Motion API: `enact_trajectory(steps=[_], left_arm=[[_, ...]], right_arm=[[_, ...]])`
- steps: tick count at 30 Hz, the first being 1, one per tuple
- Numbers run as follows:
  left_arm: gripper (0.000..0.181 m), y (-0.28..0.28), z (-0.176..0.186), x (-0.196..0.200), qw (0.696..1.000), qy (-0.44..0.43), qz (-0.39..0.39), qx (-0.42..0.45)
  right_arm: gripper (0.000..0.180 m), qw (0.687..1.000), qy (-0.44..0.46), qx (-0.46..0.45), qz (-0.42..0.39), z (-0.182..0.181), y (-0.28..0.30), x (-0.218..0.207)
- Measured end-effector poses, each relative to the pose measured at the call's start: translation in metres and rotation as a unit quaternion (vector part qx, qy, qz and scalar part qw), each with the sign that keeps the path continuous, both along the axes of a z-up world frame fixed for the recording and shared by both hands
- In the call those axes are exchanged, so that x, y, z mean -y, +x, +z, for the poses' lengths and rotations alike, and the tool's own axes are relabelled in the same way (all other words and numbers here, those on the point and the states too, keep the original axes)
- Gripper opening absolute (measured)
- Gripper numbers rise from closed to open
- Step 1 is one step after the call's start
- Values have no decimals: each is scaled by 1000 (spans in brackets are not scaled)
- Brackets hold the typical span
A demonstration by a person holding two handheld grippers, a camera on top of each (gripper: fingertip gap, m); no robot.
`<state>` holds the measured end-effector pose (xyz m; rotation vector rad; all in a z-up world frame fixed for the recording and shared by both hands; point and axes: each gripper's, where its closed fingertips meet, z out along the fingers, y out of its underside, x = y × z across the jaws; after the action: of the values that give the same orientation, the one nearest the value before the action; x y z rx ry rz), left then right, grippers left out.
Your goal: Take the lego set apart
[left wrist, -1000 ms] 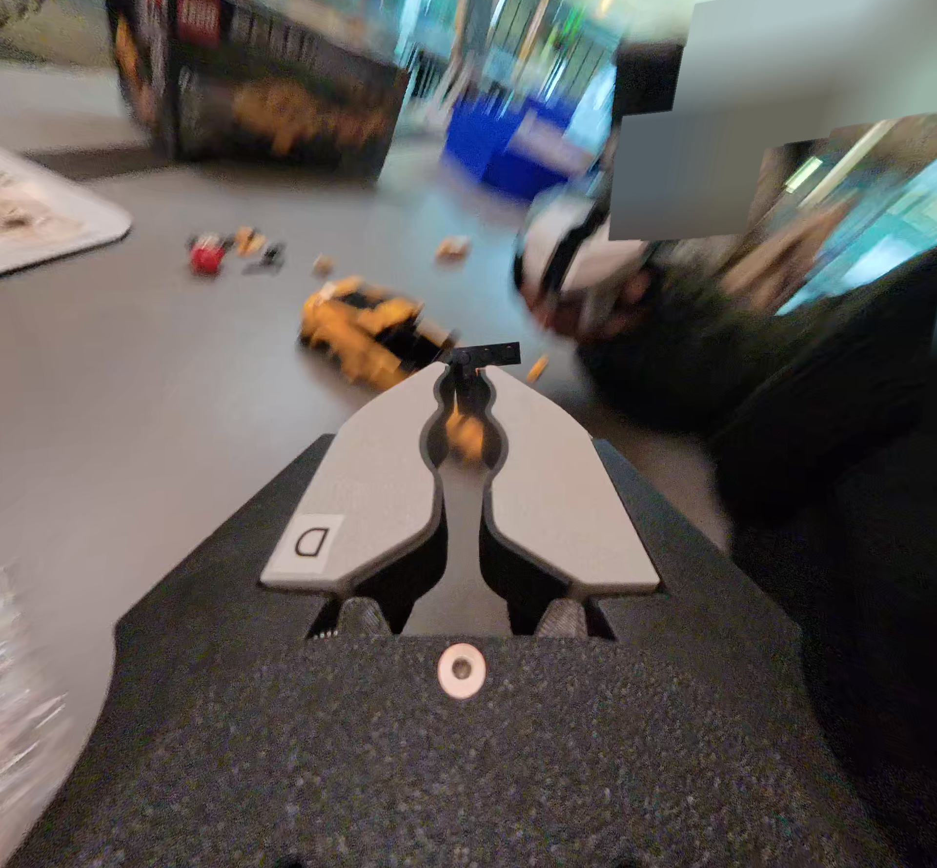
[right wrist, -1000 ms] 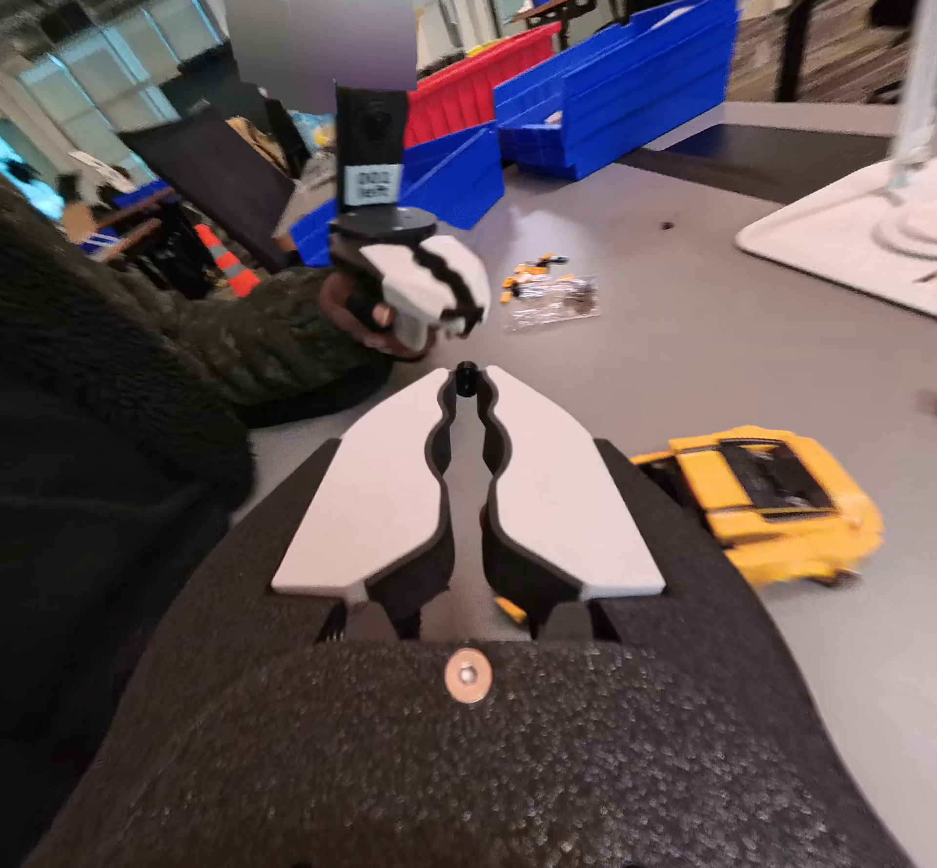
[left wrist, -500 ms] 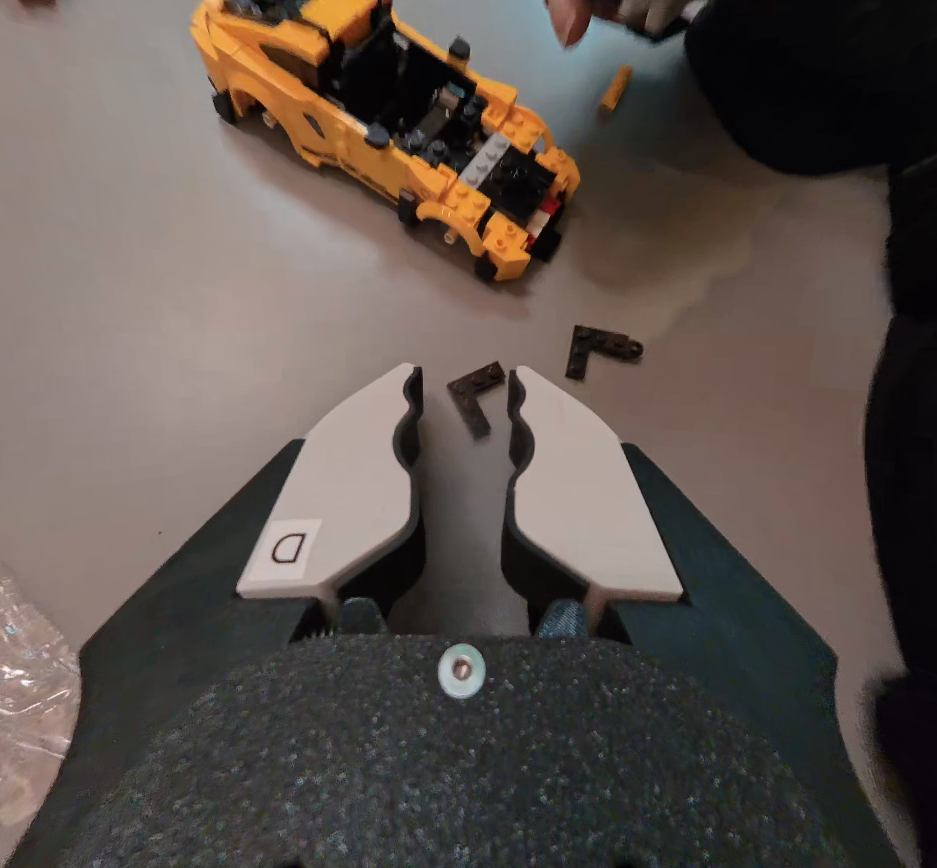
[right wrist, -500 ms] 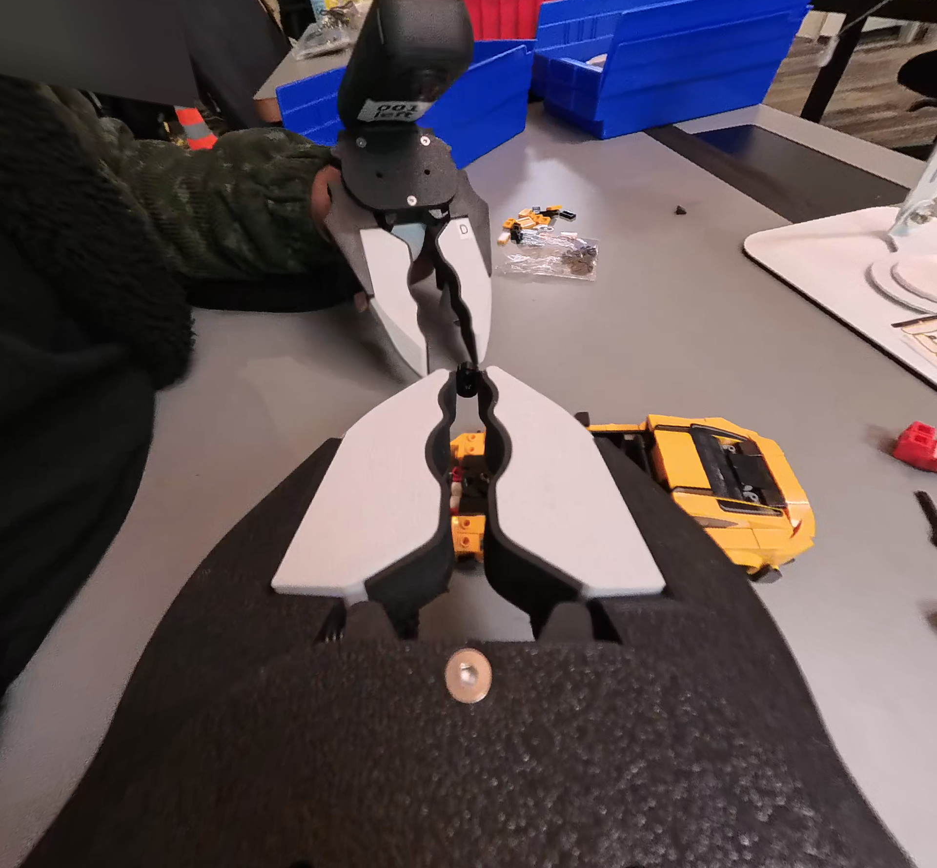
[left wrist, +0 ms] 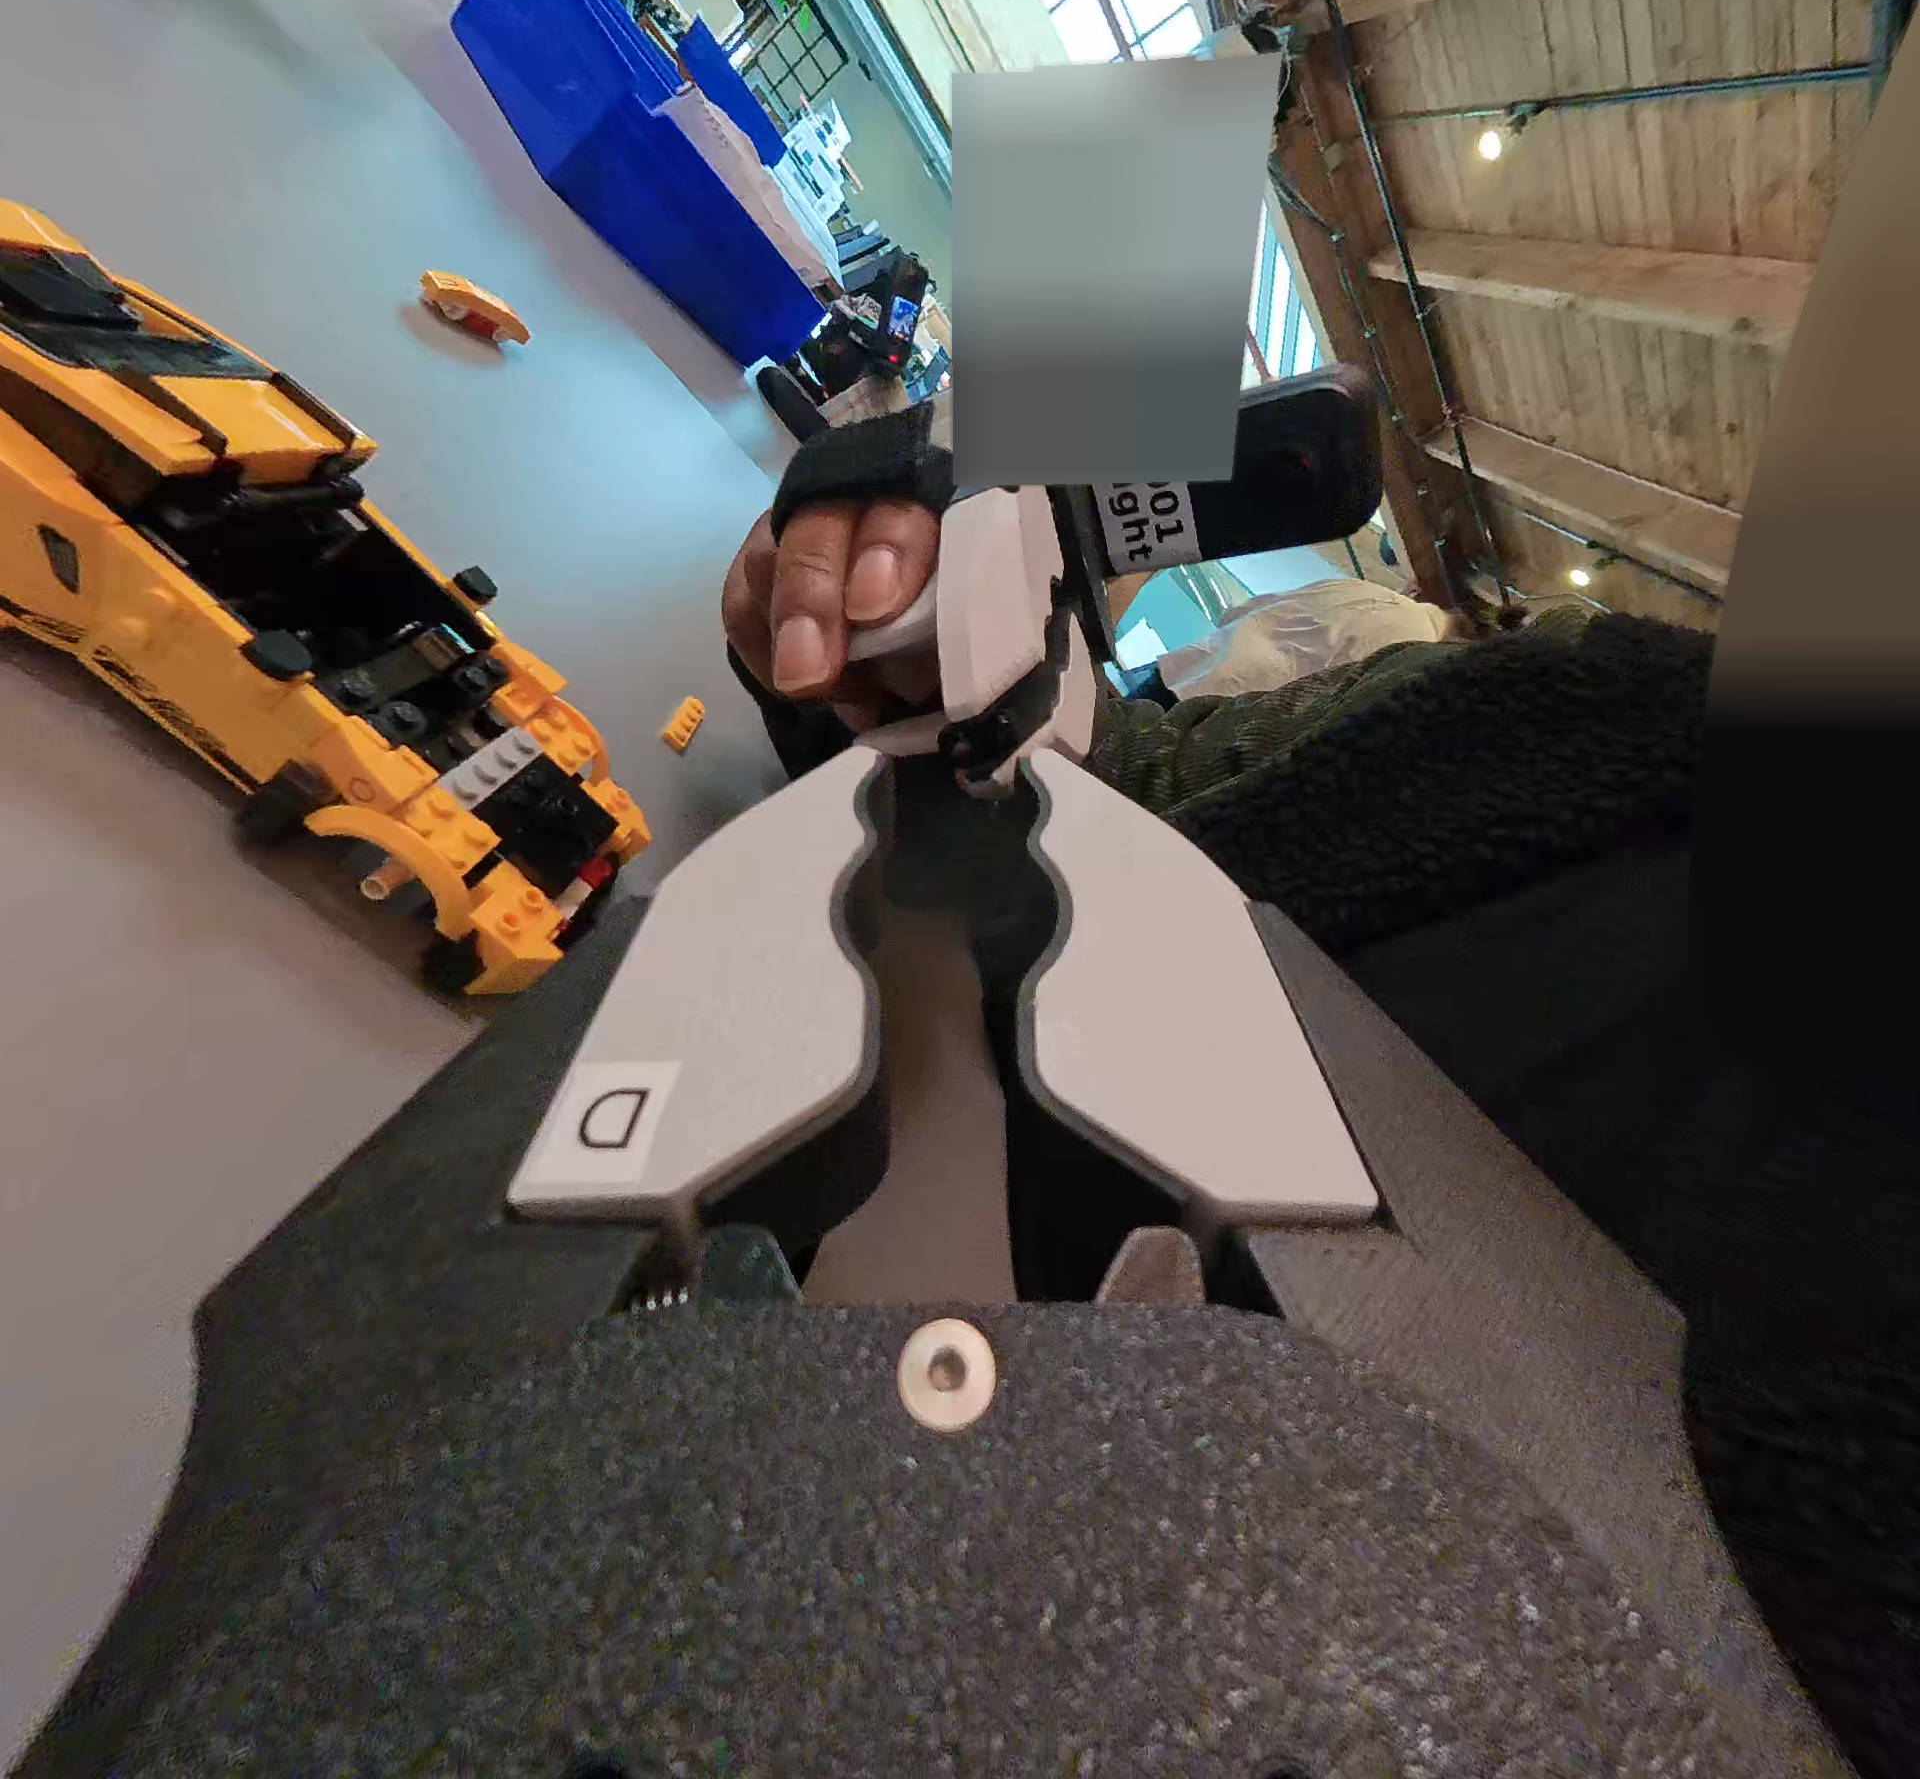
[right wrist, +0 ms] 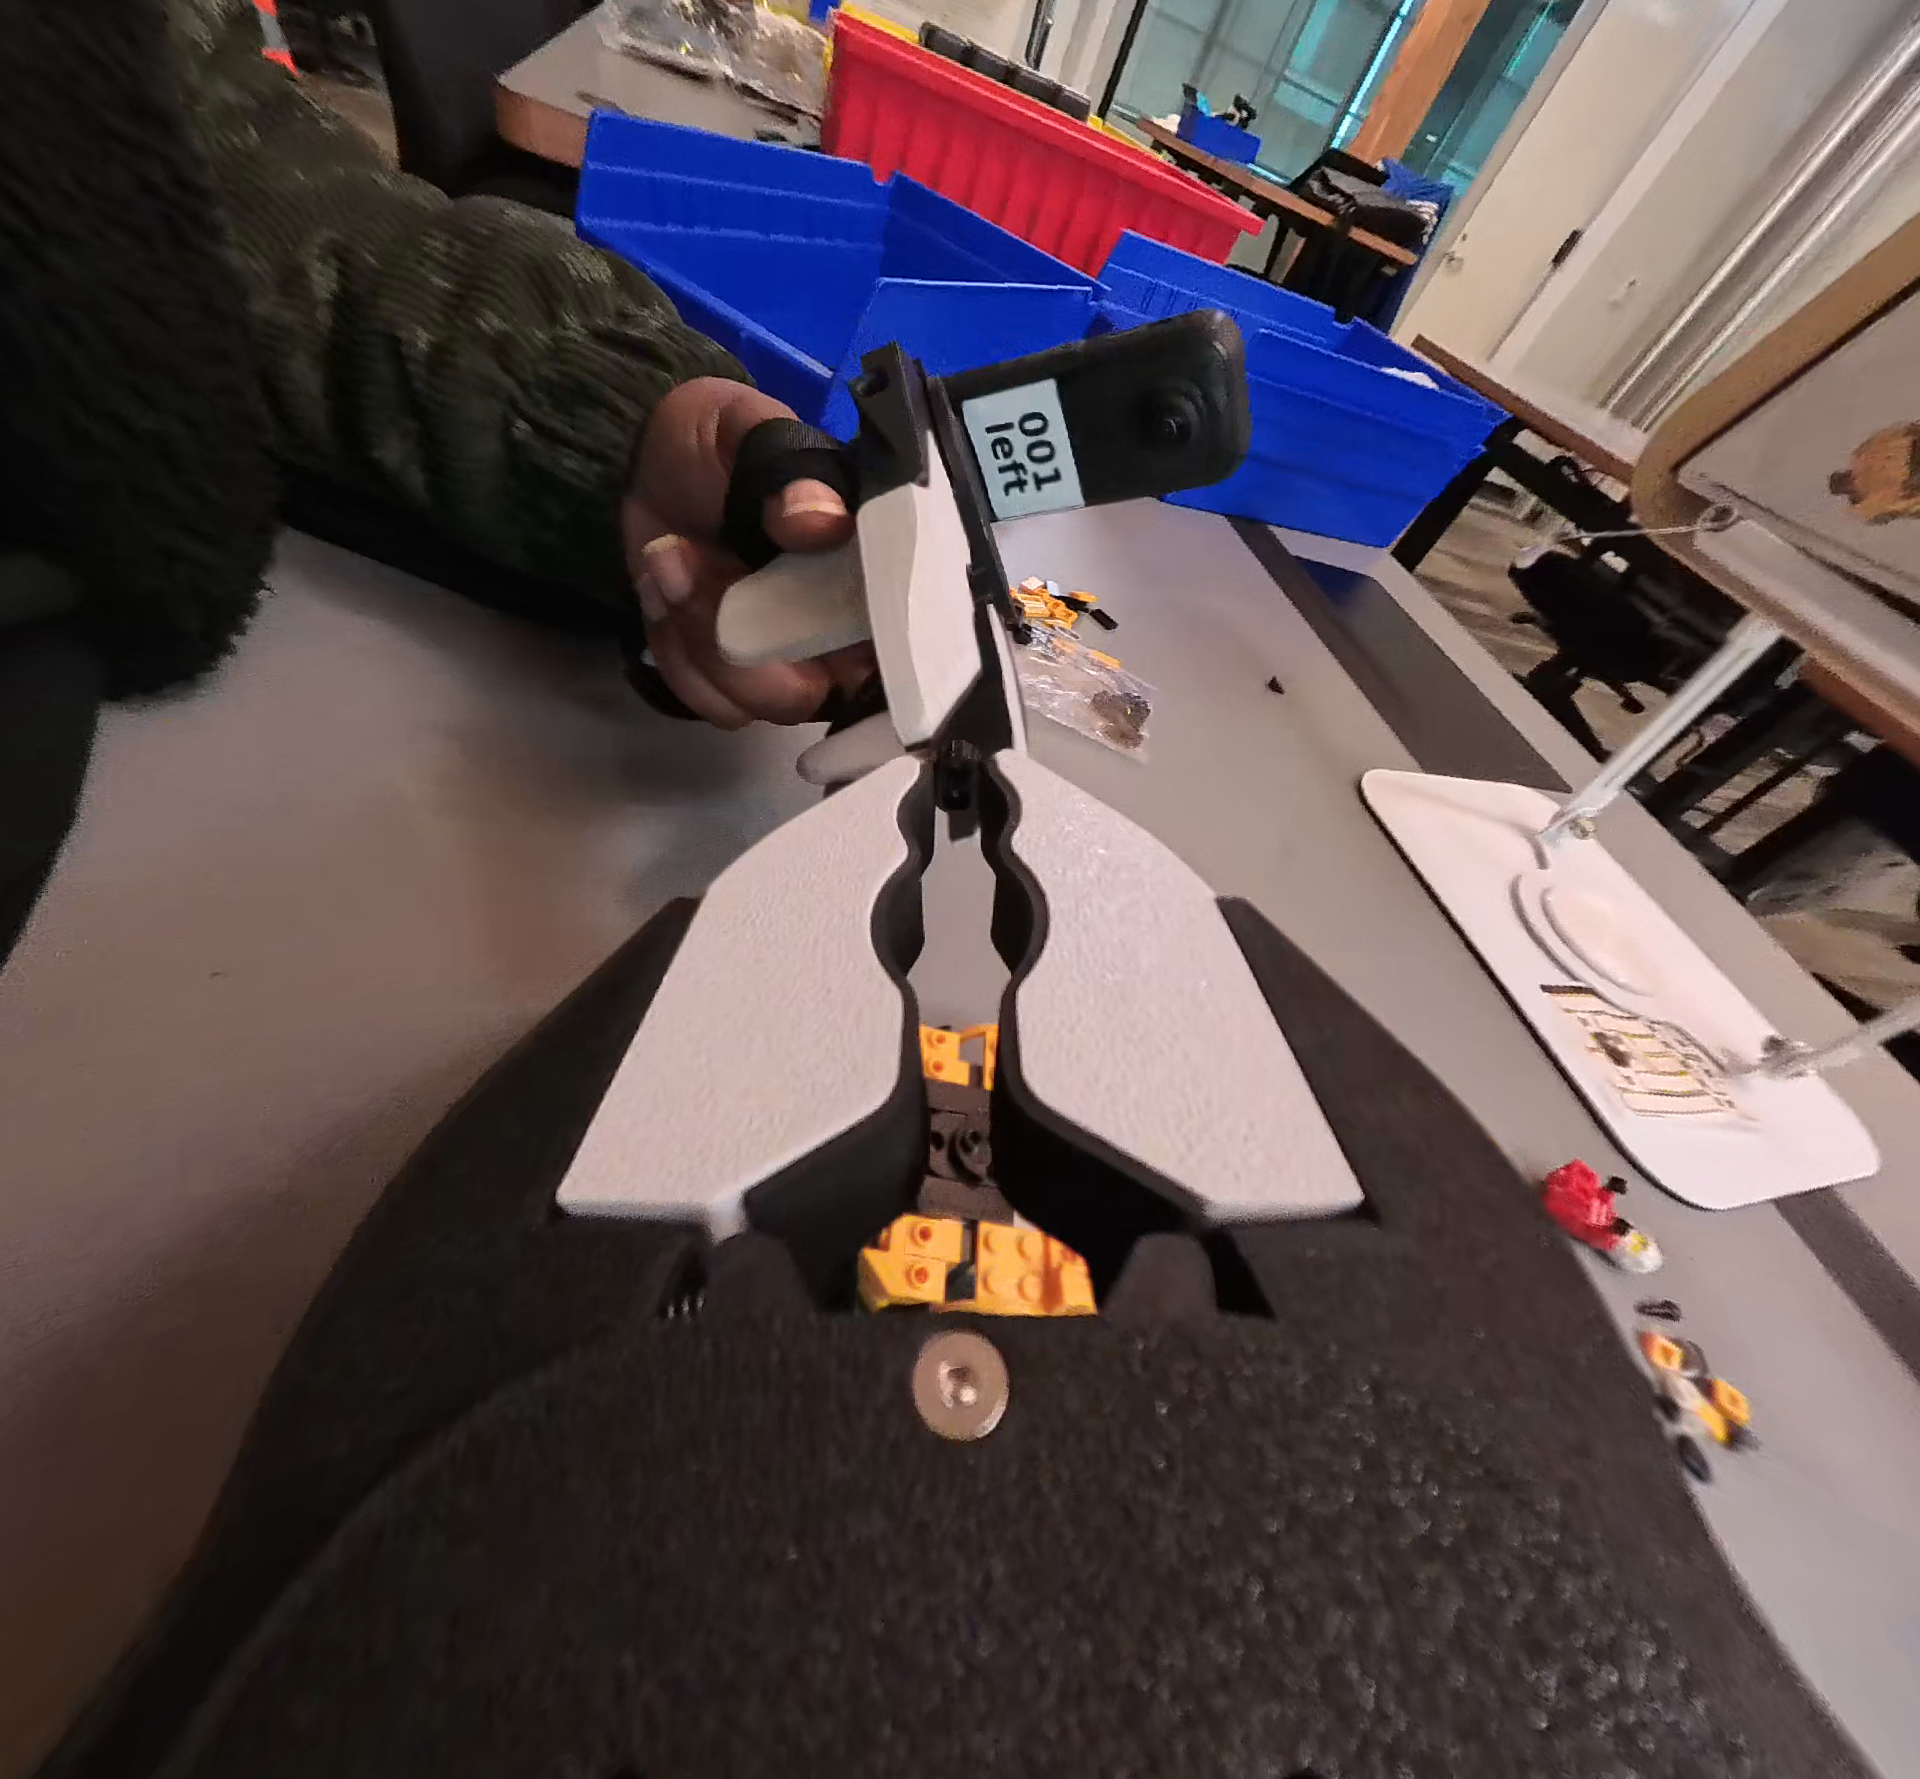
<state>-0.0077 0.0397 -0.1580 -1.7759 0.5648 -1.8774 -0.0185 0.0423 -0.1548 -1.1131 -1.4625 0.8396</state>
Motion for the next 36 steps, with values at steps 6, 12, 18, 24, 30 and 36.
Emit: enact_trajectory(steps=[6, 12, 18, 24, 30, 36], left_arm=[[14, 1, 7, 3, 998, -39, -16, 43], [15, -1, 17, 7, 991, -75, -39, 100], [13, 0, 20, 15, 989, -77, -60, 111], [6, -2, 16, 12, 990, -84, -54, 103], [5, -4, 17, 10, 991, -74, -44, 99], [4, -6, 9, 3, 995, -70, -18, 71]], right_arm=[[8, 1000, 23, -5, 0, 2, -1, 3], [8, 999, 27, -31, 21, 11, -1, 12], [8, 998, 28, -38, 30, 14, -2, 17], [8, 998, 40, -30, 26, 11, -2, 16], [8, 999, 42, -25, 20, 9, -2, 13], [8, 999, 40, -2, 2, -1, -2, 5]])
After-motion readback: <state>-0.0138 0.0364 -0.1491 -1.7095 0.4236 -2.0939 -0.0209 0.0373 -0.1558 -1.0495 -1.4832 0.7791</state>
